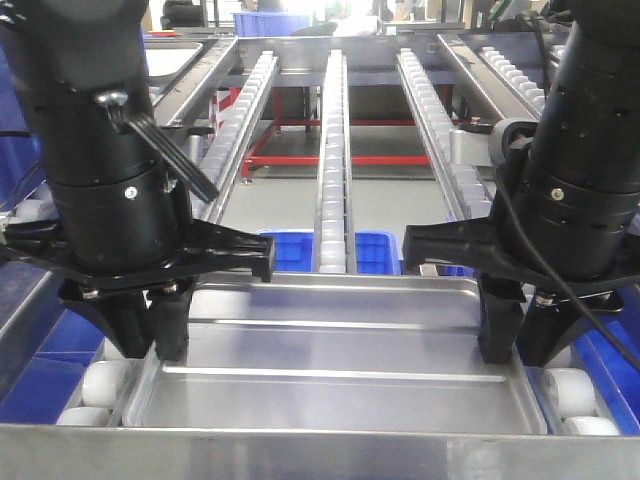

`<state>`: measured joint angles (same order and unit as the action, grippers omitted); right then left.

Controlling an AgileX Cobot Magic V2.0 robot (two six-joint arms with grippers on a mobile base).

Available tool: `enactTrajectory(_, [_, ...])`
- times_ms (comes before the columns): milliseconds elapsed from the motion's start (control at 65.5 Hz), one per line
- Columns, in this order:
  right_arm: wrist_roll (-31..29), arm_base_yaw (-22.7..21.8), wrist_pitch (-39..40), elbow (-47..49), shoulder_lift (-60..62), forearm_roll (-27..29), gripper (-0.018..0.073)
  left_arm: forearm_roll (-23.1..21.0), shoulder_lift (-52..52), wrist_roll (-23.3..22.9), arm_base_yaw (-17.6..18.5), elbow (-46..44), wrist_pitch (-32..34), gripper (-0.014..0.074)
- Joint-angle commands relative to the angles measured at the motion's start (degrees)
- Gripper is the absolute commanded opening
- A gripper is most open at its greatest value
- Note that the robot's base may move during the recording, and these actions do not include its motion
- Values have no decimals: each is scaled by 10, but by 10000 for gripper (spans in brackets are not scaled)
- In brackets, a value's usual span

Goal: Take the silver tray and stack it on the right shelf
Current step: 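Close both grippers on the tray's opposite rims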

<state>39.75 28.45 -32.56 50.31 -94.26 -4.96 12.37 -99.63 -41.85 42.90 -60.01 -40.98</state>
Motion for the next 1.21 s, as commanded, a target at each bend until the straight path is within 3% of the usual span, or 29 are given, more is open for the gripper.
enactTrajectory(0, [-6,-3,13,17,18,1,251,2,23,-1,-1,-15,9,43])
enactTrajectory(290, [-6,-3,13,17,18,1,239,-1,23,-1,-1,-15,9,43])
enactTrajectory(473, [-6,-3,12,17,18,1,44,-4,23,-1,-1,-15,9,-11])
enactTrajectory(565, [-6,-3,11,17,18,1,53,-4,23,-1,-1,-15,9,-105])
enactTrajectory(1191, [-5,-3,-17,35,29,3,53,9,31,-1,-1,-38,-9,-91])
